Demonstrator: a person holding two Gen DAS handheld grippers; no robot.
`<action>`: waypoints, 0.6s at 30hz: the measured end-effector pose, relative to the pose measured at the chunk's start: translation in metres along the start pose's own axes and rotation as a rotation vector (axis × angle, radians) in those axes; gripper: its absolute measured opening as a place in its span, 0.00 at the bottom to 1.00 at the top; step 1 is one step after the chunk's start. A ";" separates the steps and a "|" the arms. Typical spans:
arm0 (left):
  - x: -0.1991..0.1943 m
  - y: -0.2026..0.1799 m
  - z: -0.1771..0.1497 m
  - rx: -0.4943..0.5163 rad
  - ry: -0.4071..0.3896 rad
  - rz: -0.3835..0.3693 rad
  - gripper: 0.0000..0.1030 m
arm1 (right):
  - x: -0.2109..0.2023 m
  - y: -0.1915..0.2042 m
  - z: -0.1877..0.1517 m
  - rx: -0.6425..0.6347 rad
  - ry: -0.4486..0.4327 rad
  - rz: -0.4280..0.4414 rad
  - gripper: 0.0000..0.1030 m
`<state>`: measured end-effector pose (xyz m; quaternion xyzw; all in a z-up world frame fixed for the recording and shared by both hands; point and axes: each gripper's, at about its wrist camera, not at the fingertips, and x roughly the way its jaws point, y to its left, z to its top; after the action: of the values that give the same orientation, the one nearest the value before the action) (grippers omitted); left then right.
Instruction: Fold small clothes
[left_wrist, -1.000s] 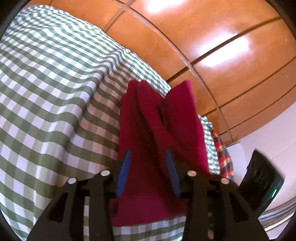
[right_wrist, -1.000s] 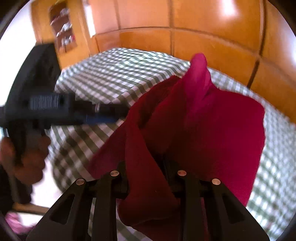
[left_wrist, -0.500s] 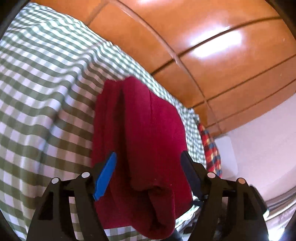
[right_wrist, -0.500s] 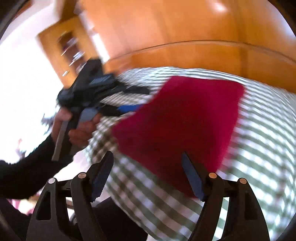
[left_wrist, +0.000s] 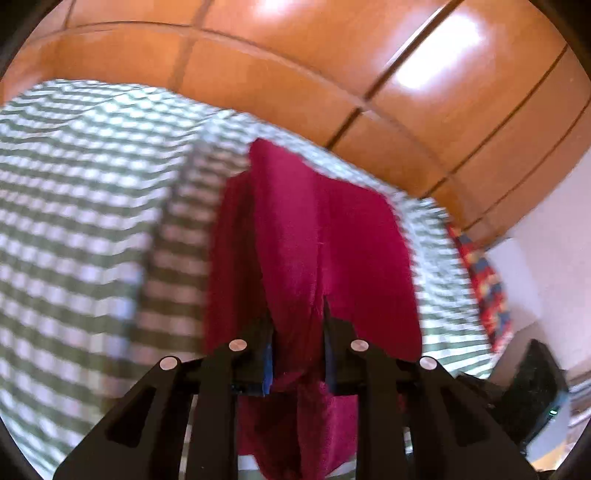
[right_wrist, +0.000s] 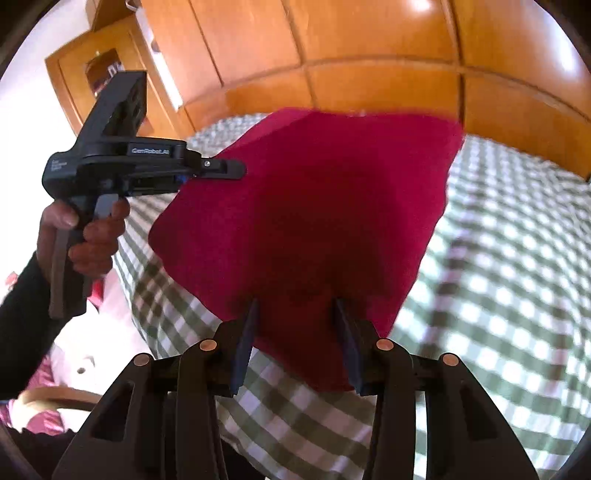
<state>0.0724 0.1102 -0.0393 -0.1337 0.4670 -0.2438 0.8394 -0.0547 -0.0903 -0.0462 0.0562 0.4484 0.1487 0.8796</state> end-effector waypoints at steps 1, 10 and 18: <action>0.008 0.008 -0.002 -0.007 0.022 0.030 0.19 | 0.007 0.003 -0.003 0.006 0.006 0.004 0.41; -0.006 -0.009 -0.002 0.012 -0.111 0.231 0.42 | -0.006 0.000 0.004 -0.032 0.034 0.010 0.41; 0.000 -0.054 0.006 0.156 -0.173 0.250 0.42 | -0.045 -0.040 0.044 0.131 -0.100 0.025 0.45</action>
<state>0.0621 0.0646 -0.0114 -0.0293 0.3854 -0.1605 0.9082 -0.0358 -0.1409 0.0047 0.1266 0.4121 0.1272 0.8933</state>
